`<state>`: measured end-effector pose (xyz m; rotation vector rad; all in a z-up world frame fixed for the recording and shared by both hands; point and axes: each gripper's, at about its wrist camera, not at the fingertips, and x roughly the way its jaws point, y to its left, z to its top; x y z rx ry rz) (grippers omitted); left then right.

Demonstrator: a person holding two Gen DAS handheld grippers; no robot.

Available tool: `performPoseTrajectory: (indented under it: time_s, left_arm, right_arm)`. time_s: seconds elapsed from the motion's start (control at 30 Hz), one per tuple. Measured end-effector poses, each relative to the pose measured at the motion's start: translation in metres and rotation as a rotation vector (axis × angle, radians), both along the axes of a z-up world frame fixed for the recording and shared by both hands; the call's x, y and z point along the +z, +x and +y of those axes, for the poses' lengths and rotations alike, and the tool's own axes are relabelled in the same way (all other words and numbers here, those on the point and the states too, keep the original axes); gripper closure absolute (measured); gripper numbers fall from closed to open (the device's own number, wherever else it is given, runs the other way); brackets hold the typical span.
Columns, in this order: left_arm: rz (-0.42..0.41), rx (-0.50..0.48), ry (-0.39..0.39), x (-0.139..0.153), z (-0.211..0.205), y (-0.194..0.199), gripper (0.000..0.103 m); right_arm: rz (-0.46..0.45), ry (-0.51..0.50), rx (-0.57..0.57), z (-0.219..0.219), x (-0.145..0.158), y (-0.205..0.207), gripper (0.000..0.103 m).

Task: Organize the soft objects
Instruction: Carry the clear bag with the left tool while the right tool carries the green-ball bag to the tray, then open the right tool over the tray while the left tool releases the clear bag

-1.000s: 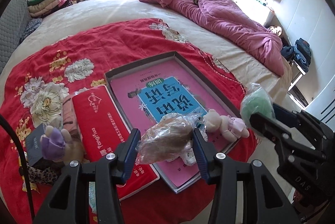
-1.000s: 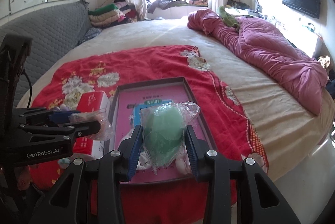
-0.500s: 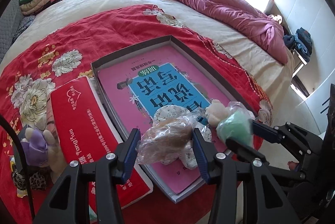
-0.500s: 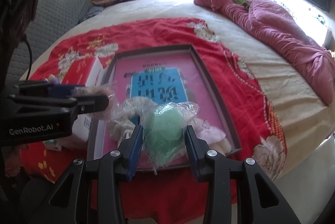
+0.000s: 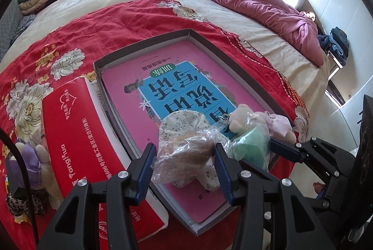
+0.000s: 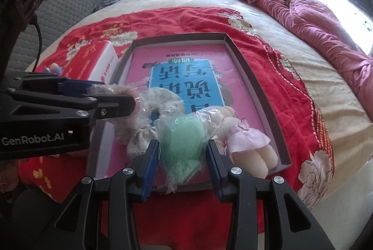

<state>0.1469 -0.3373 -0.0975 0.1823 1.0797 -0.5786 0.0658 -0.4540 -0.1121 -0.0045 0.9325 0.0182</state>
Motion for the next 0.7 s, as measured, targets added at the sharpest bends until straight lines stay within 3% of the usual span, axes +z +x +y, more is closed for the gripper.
performPoseTrajectory:
  time_s: [0.4,0.7]
  left_arm:
    - [0.024,0.003,-0.002,-0.0066,-0.0017,0.0039,0.053]
    - [0.028,-0.002,-0.006,-0.008,-0.003,0.0042,0.053]
  right_arm:
    - [-0.015,-0.04,-0.007,-0.0049,-0.004,0.0062,0.058]
    - [-0.04,-0.044,0.003,-0.0046,0.0032,0.002,0.047]
